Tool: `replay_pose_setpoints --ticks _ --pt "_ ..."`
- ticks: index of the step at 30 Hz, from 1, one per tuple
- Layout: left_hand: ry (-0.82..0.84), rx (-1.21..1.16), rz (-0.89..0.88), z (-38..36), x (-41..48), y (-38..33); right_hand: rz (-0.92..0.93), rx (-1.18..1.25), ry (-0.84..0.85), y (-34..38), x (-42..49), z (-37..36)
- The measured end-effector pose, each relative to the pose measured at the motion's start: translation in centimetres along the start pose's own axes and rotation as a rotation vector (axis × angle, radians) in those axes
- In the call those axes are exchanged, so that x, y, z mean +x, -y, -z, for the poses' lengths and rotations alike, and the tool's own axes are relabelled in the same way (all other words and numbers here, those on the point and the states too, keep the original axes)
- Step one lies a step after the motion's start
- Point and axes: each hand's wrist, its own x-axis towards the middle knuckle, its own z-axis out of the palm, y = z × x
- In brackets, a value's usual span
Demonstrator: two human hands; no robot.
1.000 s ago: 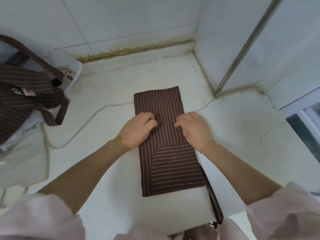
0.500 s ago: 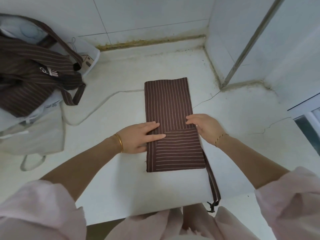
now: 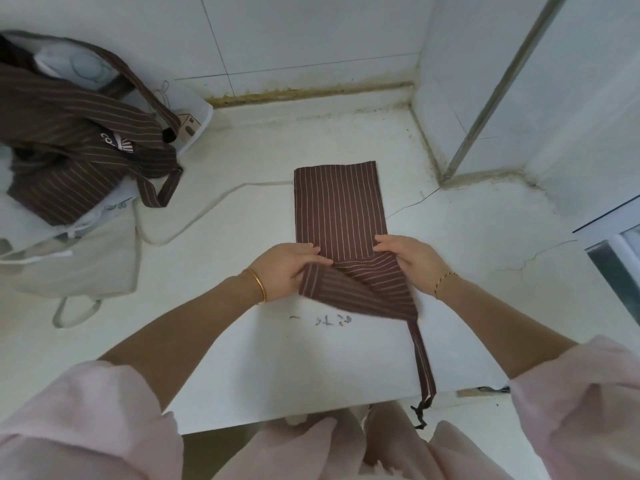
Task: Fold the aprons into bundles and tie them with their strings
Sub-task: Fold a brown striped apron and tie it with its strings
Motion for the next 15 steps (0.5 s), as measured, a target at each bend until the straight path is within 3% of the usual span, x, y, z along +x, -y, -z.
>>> replay_pose_setpoints --ticks 3,7,9,11,13,15 --pt "-0.114 -0.454 0.431 1.6 0.9 -1.9 -0.183 0.204 -0.063 1.0 -0.2 0.4" --pt "-0.170 -0.970 0.750 2.1 2.3 -2.3 -0.345 0.383 -0.045 0.9 1.2 1.6" --pt "-0.159 -1.024 0.909 1.6 2.3 -2.2 -0.437 0.414 0.023 1.4 1.5 1.6" --pt "-0.175 -1.124 0.984 1.0 2.2 -2.2 -0.372 0.476 0.009 1.6 1.1 1.2" --pt "-0.194 -1.212 0.996 0.8 2.2 -2.1 -0.317 0.521 -0.003 1.9 0.1 0.9" --pt "-0.165 -1.050 0.933 0.5 2.1 -1.8 -0.257 0.504 0.023 2.2 0.1 0.6"
